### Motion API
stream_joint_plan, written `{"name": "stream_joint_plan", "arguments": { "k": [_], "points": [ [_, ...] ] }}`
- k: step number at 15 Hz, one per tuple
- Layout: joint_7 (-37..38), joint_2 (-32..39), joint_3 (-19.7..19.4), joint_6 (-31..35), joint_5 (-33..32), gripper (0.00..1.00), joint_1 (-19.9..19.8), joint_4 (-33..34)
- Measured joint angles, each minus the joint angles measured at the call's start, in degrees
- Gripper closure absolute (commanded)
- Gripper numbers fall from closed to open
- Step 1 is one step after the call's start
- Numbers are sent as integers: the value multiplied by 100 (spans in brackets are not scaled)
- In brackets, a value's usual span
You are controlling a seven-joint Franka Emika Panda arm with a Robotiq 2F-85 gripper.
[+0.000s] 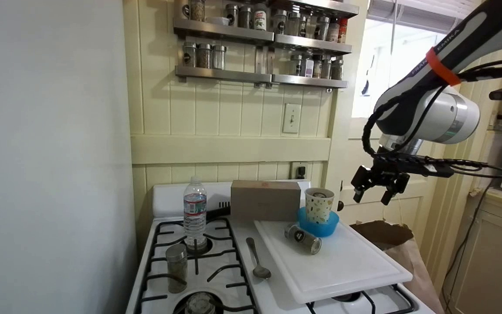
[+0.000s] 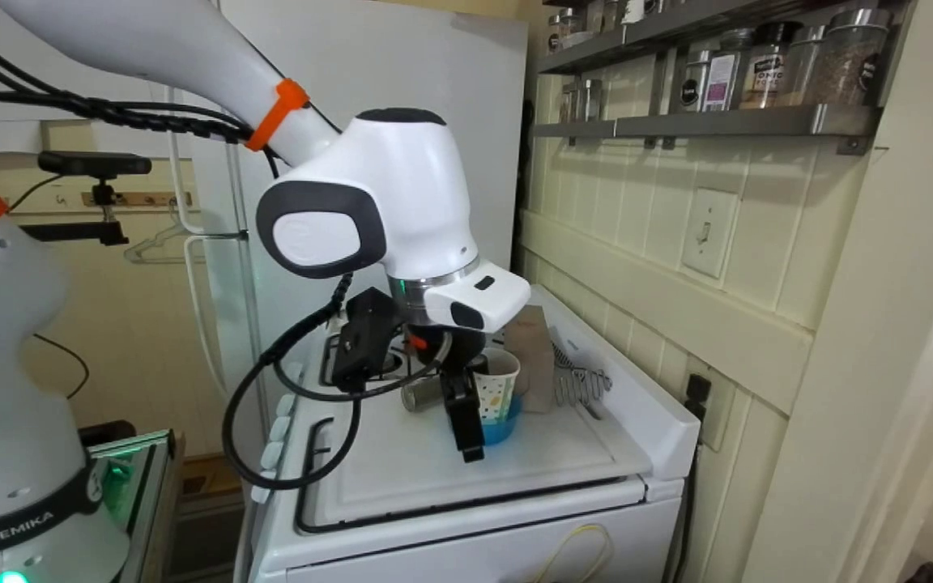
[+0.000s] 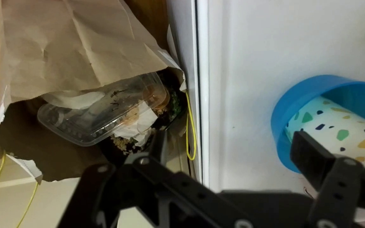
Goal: Move the bowl with the cup to the bottom-left stove plate
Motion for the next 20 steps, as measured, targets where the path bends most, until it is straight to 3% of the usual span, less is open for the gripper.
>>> {"name": "stream_joint_plan", "arguments": {
  "k": [2, 6, 10, 14, 20],
  "points": [
    [-45, -7, 6, 0, 202, 0, 14, 14],
    [-394, 90, -105, -11, 1725, 0, 171, 28],
    [-580, 308, -251, -23, 2559, 0, 138, 99],
    [-800, 562, -331, -463, 3037, 0, 104, 216],
    [-860, 1036, -96, -747, 3235, 1, -8, 412]
  ]
}}
